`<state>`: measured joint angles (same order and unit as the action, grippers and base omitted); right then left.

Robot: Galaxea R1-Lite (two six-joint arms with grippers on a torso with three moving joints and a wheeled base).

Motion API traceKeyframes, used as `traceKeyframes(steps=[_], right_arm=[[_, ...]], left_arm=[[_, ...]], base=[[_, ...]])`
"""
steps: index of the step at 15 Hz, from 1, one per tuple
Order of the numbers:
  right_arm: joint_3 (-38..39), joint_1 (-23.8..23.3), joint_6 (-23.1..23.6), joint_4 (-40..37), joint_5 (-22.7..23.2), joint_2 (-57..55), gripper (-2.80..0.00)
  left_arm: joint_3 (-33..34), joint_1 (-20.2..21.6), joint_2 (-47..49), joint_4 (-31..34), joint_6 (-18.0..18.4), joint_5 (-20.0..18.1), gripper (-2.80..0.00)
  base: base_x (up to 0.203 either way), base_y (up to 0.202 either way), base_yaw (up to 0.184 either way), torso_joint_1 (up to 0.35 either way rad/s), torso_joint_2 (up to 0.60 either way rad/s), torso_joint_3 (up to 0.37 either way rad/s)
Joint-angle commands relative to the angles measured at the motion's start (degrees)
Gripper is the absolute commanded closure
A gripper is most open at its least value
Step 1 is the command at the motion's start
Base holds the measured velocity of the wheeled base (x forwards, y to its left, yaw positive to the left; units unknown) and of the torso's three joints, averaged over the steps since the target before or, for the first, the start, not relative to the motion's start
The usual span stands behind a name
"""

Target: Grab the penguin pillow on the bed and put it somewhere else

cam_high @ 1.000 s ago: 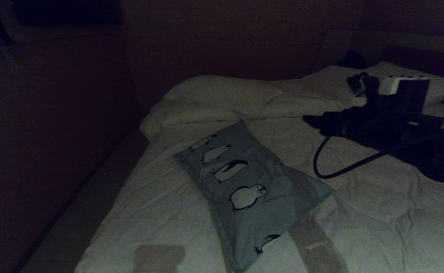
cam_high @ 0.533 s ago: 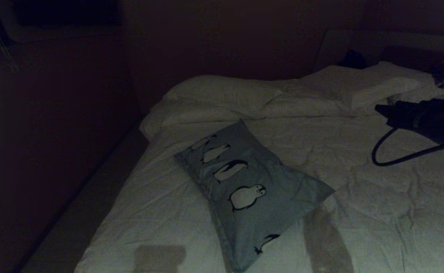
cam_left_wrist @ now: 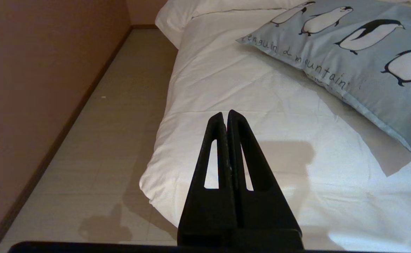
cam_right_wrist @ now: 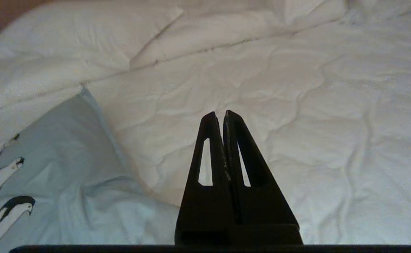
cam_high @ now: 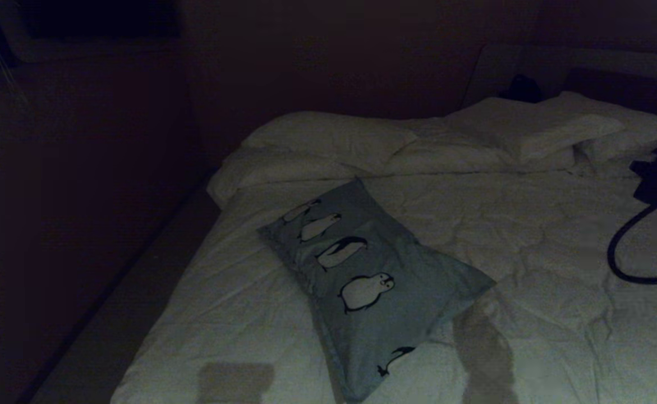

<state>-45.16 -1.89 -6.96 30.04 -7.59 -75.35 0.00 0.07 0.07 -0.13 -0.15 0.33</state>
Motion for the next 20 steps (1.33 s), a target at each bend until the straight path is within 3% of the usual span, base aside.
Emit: traceKeyframes(steps=[1, 4, 7, 12, 20], right_arm=[[2.83, -0.32, -0.01, 0.19, -1.12, 7.3, 0.0], [5.07, -0.39, 0.14, 0.06, -6.64, 14.58, 0.0], [6.46, -0.4, 0.66, -4.2, -8.55, 22.47, 0.0], [6.57, -0.37, 0.88, -17.65, -8.77, 38.05, 0.0], [12.4, 1.16, -0.48, -30.59, -6.11, 55.66, 0.0]], left_arm=[[0.0, 0.01, 0.01, -0.04, -0.03, 0.02, 0.0], [0.0, 0.01, 0.01, 0.02, -0.03, 0.02, 0.0], [0.0, 0.01, 0.01, -0.04, -0.03, 0.02, 0.0], [0.0, 0.01, 0.01, -0.04, -0.03, 0.02, 0.0], [0.0, 0.01, 0.01, 0.0, -0.03, 0.02, 0.0]], base=[[0.0, 0.0, 0.0, 0.0, 0.0, 0.0], [0.0, 0.0, 0.0, 0.0, 0.0, 0.0], [0.0, 0.0, 0.0, 0.0, 0.0, 0.0], [0.0, 0.0, 0.0, 0.0, 0.0, 0.0], [0.0, 0.0, 0.0, 0.0, 0.0, 0.0]])
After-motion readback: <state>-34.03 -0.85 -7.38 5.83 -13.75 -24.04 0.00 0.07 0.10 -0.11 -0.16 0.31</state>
